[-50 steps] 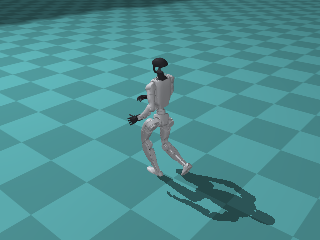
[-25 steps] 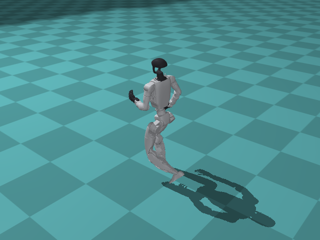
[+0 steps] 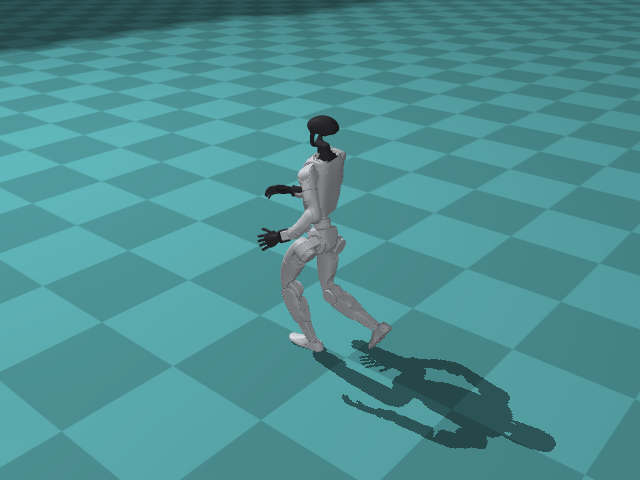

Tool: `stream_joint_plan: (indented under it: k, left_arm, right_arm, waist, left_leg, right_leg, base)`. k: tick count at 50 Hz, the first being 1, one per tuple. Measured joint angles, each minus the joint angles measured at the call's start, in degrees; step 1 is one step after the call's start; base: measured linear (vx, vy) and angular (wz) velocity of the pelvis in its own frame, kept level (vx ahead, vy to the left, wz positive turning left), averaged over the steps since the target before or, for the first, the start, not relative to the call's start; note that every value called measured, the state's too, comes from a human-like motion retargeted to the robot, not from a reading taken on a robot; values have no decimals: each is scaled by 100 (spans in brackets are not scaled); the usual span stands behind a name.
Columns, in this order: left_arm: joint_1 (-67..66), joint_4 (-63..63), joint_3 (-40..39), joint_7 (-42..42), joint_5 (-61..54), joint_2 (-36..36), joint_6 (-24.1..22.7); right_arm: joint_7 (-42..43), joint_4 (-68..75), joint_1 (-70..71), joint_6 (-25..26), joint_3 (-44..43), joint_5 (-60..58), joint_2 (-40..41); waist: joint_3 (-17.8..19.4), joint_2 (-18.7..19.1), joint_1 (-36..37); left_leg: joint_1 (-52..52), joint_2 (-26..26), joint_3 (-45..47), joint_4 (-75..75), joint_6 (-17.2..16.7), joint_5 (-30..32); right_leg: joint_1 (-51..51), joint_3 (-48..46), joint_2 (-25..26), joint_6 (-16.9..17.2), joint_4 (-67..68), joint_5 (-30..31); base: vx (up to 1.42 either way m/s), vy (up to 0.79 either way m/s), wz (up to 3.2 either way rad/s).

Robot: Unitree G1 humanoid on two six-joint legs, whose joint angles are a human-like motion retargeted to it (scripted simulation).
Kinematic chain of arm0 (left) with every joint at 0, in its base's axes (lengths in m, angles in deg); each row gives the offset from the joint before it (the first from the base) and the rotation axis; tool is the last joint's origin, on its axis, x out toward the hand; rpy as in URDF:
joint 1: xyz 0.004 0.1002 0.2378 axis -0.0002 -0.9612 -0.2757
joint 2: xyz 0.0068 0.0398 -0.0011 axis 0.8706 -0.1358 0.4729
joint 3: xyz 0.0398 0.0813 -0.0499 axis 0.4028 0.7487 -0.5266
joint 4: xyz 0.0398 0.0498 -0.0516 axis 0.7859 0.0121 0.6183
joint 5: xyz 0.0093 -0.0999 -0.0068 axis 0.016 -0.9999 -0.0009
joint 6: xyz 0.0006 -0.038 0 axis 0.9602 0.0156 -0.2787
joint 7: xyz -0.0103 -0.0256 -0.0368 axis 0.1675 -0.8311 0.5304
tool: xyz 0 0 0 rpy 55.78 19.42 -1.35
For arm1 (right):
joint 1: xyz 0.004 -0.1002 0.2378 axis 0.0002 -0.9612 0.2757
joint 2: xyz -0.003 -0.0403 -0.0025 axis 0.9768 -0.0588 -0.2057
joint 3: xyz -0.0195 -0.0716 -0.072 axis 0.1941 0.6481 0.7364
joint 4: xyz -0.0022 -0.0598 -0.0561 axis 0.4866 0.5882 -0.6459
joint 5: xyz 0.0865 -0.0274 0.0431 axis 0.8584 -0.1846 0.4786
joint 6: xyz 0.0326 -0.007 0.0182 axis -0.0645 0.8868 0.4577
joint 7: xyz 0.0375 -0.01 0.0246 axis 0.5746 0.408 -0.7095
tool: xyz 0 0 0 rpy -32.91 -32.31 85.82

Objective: Run

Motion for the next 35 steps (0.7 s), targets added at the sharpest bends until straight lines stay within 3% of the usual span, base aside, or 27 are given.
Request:
stream_joint_plan:
  k: [4, 8, 11, 15, 18, 21, 25, 30, 35]
  left_arm:
    - [1207, 337, 236, 556, 518, -170, 84]
    - [2526, 456, 521, 953, 657, -515, 92]
    - [3072, 111, 670, 955, 617, -725, 7]
    - [3502, -465, 908, 783, 541, -883, -263]
    - [3634, -858, 1113, 596, 607, -896, -491]
    - [3591, -1153, 1232, 511, 699, -875, -629]
    - [3278, -1290, 1334, 449, 702, -887, -610]
    - [2611, -815, 1266, 546, 748, -844, -267]
    - [1630, -315, 855, 438, 561, -486, -107]
  right_arm:
    - [211, 770, -508, 195, -132, -338, 136]
    - [342, 1726, -977, 188, -240, -552, 55]
    - [291, 2127, -1465, 146, -317, -546, -172]
    - [188, 2372, -2157, 144, -541, -418, -460]
    - [175, 2406, -2622, 159, -763, -332, -573]
    - [241, 2411, -2852, 154, -859, -294, -555]
    - [370, 2409, -2717, 164, -812, -281, -429]
    - [607, 2438, -1608, 251, -517, -444, -207]
    - [714, 2175, -102, 246, -299, -306, 43]
  waist:
    - [233, 74, -319]
    - [334, 441, -576]
    - [297, 723, -811]
    - [188, 1092, -1005]
    - [37, 1374, -942]
    - [-47, 1539, -803]
    - [18, 1641, -515]
    - [360, 1539, -18]
    - [454, 1074, 307]
  left_leg:
    - [228, 25, -38, 997, 361, -870]
    - [1116, 286, -123, 608, 182, -1173]
    - [1948, 459, -186, -144, -192, -904]
    - [2836, 826, -246, -874, -793, -136]
    - [3064, 1277, -262, -659, -1153, 412]
    - [3004, 1712, -293, 337, -1284, 745]
    - [2745, 2258, -403, 2257, -1173, 844]
    - [1809, 2789, -512, 4651, -534, 286]
    - [262, 2484, -439, 4935, 14, -471]
  right_leg:
    - [-771, -1, -256, -498, 1502, -543]
    - [-1820, -98, -75, -1011, 1663, -1267]
    - [-2336, -342, 149, -1116, 809, -1599]
    - [-2546, -673, 720, -929, -1280, -1627]
    - [-2422, -764, 1383, -750, -3076, -1392]
    - [-2329, -760, 1863, -810, -3746, -1287]
    - [-2277, -768, 2247, -1294, -2943, -1621]
    - [-2023, -616, 2414, -1891, -1568, -2555]
    - [-1281, -209, 2132, -1643, -1721, -2791]
  base:
    - [-1, 1, -4]
    - [-1, 2, -10]
    - [3, -2, 14]
    - [6, -6, 26]
    - [4, -7, 2]
    - [-1, -6, -12]
    - [-4, -6, -8]
    - [-4, -5, 4]
    - [-2, -1, 24]
